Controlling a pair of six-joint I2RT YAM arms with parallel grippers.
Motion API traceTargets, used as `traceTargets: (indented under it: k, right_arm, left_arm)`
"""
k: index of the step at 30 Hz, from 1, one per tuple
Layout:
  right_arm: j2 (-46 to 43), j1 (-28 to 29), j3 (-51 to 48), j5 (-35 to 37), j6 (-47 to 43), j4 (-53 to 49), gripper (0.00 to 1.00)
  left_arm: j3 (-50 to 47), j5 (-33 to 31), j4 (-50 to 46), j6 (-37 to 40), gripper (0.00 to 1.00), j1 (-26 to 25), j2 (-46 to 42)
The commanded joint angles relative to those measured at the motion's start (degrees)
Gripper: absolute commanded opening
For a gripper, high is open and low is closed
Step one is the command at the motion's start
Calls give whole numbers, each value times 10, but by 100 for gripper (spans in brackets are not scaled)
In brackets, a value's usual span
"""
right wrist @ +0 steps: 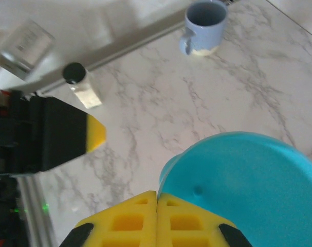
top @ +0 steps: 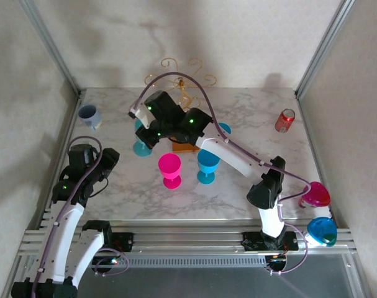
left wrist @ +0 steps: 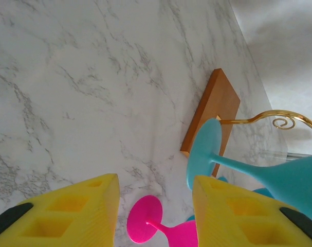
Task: Take the wine glass off the wine glass rack
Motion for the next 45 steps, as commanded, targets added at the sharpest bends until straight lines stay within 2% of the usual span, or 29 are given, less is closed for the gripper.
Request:
traceTargets:
  k: [1,15,33,45]
  right_arm:
    - [22,4,-12,49,-20,12,0]
    - [47,10,-57,102,-40,56,0]
    - [55,13,-96,102,-32,98,0]
    - [72,13,-98,96,-32,89,0]
  left_arm:
    - [21,-19,-16,17,41,4,-5]
    - [18,-12,8,16,42,5,2]
    - [18,-14,8,15,42,6,-3]
    - [15,-10,13,12,42,6,-6]
